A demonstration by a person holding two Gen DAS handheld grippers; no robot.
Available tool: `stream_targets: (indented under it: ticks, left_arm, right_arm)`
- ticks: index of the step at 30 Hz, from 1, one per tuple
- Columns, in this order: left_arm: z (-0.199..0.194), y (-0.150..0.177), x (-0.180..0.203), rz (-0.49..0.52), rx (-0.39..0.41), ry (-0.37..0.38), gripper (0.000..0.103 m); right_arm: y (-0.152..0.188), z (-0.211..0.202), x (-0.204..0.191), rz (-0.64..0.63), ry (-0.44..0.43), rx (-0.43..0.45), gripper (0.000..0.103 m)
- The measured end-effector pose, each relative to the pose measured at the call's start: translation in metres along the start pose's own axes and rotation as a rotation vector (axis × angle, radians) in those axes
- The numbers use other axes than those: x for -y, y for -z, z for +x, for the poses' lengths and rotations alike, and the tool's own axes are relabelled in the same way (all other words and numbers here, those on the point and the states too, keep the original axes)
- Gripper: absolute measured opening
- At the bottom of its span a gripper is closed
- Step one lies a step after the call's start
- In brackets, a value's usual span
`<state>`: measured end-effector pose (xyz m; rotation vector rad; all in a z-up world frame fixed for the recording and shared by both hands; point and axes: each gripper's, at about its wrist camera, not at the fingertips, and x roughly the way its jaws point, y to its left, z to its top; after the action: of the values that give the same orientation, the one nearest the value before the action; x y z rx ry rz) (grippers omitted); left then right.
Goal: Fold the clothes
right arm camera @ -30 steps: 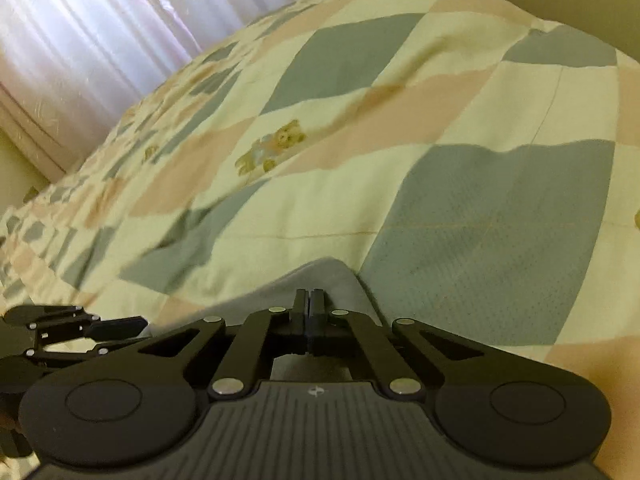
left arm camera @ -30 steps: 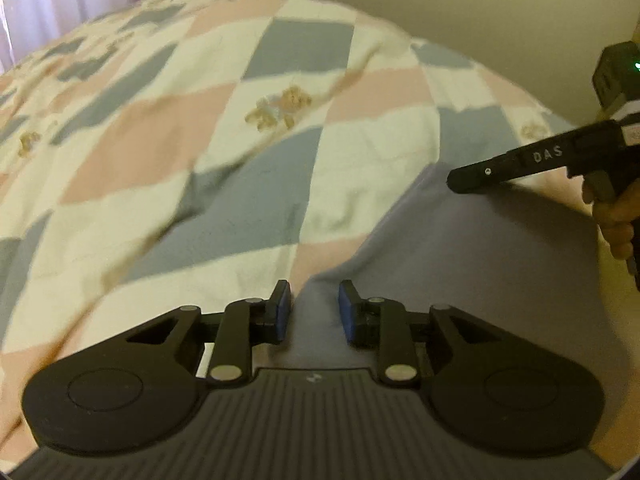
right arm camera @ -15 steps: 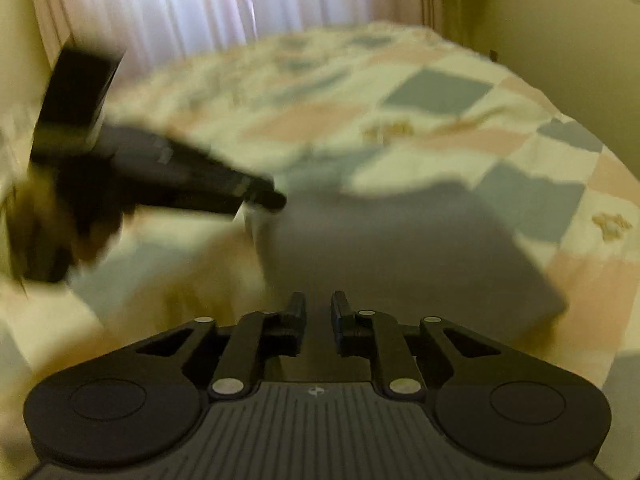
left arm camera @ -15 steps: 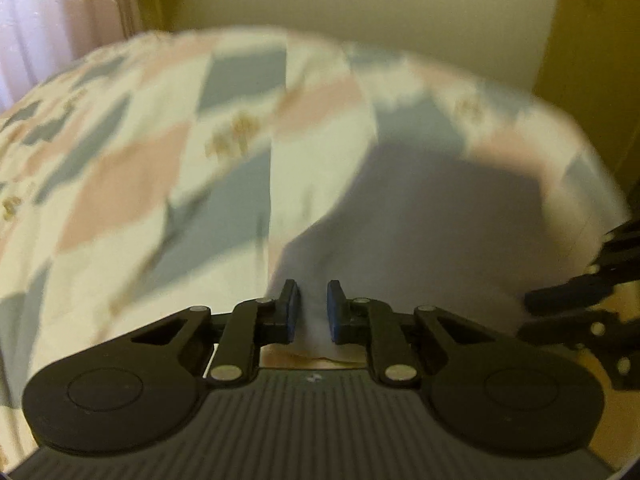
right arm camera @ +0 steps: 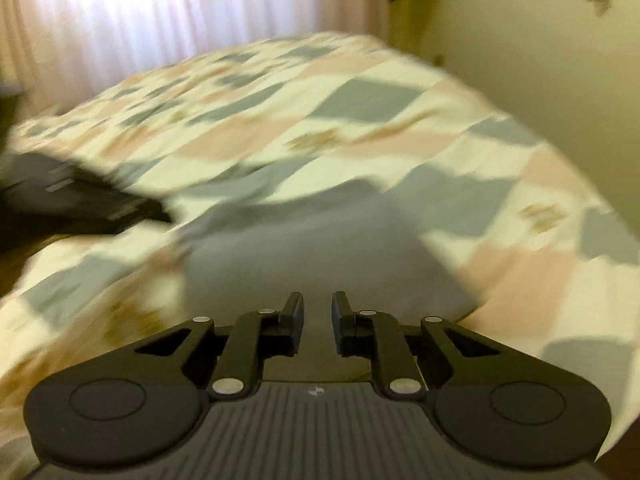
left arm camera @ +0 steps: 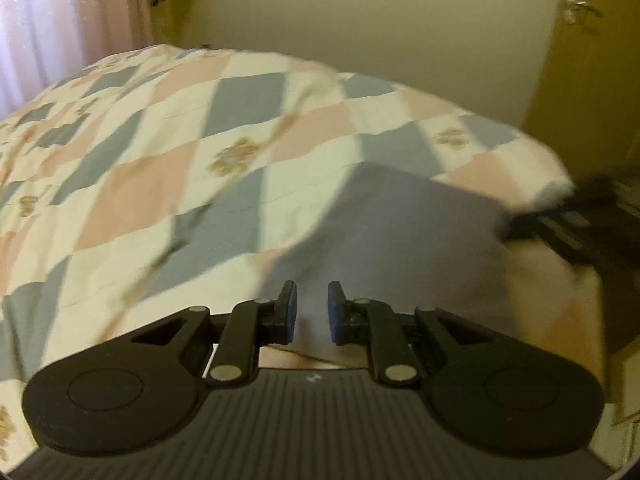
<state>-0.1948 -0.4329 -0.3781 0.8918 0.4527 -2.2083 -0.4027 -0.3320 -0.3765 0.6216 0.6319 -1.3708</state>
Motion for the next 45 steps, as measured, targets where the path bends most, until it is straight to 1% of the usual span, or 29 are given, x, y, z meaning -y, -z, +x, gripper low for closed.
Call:
stream_targets:
  ticks: [2,4,5,7,8,10,13,16,18,21,23,24,25,26,27,30,32,34,36,38,39,41,43,45]
  left_arm:
    - [0.004,0.004,0.020,0.034,0.004,0.029,0.013]
    - [0.022,0.011,0.034,0.040,-0.026,0.015,0.013]
    - [0.034,0.015,0.040,0.034,-0.048,0.004,0.014]
    - [0.054,0.020,0.045,0.027,-0.073,-0.045,0.014]
    - [0.061,0.020,0.046,0.009,-0.076,-0.058,0.014]
    - [0.064,0.011,0.048,-0.015,-0.090,-0.086,0.014]
    - [0.050,-0.007,0.051,-0.034,-0.073,-0.128,0.014]
    - [0.037,-0.021,0.046,-0.132,-0.049,-0.164,0.014]
    - [0.039,-0.027,0.040,-0.194,-0.030,-0.196,0.014]
    - [0.059,-0.034,0.031,-0.251,-0.011,-0.248,0.014]
    - [0.085,-0.034,0.019,-0.307,-0.042,-0.261,0.014]
    - [0.099,-0.032,0.013,-0.341,-0.078,-0.274,0.013]
    - [0.107,-0.029,0.007,-0.378,-0.095,-0.286,0.011]
    - [0.115,-0.026,0.001,-0.416,-0.110,-0.298,0.011]
    - [0.115,-0.026,-0.004,-0.457,-0.107,-0.300,0.011]
    - [0.098,-0.029,-0.015,-0.581,-0.072,-0.328,0.011]
    - [0.075,-0.033,-0.013,-0.625,-0.051,-0.376,0.011]
    - [0.052,-0.035,-0.004,-0.625,-0.053,-0.417,0.010]
    - [0.028,-0.032,0.016,-0.610,-0.068,-0.422,0.010]
    - [0.020,-0.030,0.041,-0.581,-0.099,-0.410,0.011]
    - [0.020,-0.028,0.054,-0.566,-0.117,-0.397,0.011]
    - [0.030,-0.020,0.075,-0.541,-0.158,-0.369,0.016]
    - [0.052,-0.010,0.083,-0.541,-0.232,-0.389,0.016]
    - [0.065,-0.012,0.080,-0.561,-0.262,-0.406,0.016]
  right_arm:
    - [-0.008,0.009,0.018,-0.032,0.060,0.022,0.016]
    - [-0.009,0.024,0.033,-0.075,0.073,0.041,0.016]
    - [-0.008,0.036,0.040,-0.096,0.069,0.030,0.016]
    - [-0.003,0.062,0.056,-0.100,0.045,-0.029,0.016]
    - [0.001,0.076,0.065,-0.098,0.014,-0.069,0.014]
    - [0.001,0.089,0.076,-0.106,-0.027,-0.095,0.014]
    - [-0.020,0.084,0.087,-0.113,-0.086,-0.100,0.014]
    - [-0.050,0.070,0.092,-0.144,-0.173,-0.029,0.015]
    - [-0.066,0.074,0.090,-0.201,-0.235,0.007,0.015]
    - [-0.081,0.105,0.080,-0.311,-0.317,0.032,0.015]
    - [-0.084,0.130,0.078,-0.349,-0.340,0.023,0.015]
    - [-0.083,0.144,0.079,-0.359,-0.334,-0.010,0.014]
    - [-0.081,0.158,0.080,-0.368,-0.329,-0.042,0.013]
    - [-0.080,0.166,0.085,-0.360,-0.334,-0.053,0.013]
    - [-0.080,0.169,0.091,-0.341,-0.347,-0.058,0.014]
    - [-0.090,0.169,0.105,-0.262,-0.369,-0.097,0.016]
    - [-0.097,0.163,0.115,-0.230,-0.379,-0.099,0.017]
    - [-0.101,0.149,0.120,-0.225,-0.392,-0.073,0.017]
    - [-0.100,0.129,0.126,-0.223,-0.424,-0.059,0.018]
    - [-0.092,0.108,0.129,-0.233,-0.455,-0.052,0.018]
    - [-0.086,0.099,0.128,-0.248,-0.466,-0.056,0.018]
    - [-0.069,0.090,0.125,-0.290,-0.472,-0.084,0.018]
    - [-0.054,0.099,0.120,-0.330,-0.450,-0.132,0.018]
    - [-0.042,0.115,0.118,-0.360,-0.435,-0.167,0.017]
